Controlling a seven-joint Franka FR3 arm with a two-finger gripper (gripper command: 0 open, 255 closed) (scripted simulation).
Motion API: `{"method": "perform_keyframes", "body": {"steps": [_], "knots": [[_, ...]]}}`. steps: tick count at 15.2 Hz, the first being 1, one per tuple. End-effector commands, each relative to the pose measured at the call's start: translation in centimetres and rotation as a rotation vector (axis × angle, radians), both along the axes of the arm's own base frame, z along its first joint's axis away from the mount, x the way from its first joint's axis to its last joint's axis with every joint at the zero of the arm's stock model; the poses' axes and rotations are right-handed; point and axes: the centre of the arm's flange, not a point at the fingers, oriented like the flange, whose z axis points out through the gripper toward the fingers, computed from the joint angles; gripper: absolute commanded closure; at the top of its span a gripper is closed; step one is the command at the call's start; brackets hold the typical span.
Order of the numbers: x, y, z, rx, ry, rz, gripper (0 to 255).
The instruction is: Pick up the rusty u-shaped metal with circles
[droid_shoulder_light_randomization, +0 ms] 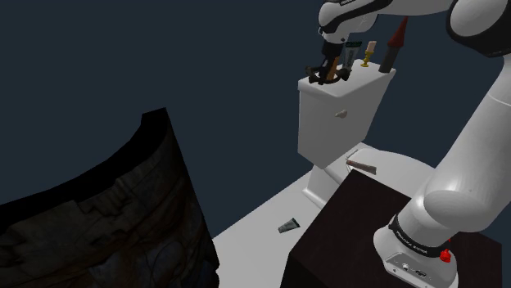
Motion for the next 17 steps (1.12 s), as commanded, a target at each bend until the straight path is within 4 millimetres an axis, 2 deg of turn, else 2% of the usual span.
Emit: {"method": "perform_keyframes", "body": {"steps": [1,15,17], "knots": [[0.0,0.0,0.5,0.000,0.001,0.000,255],[0.0,0.0,7.9,0.000,0.001,0.000,255],[0.0,0.0,7.9,0.000,0.001,0.000,255]]}}
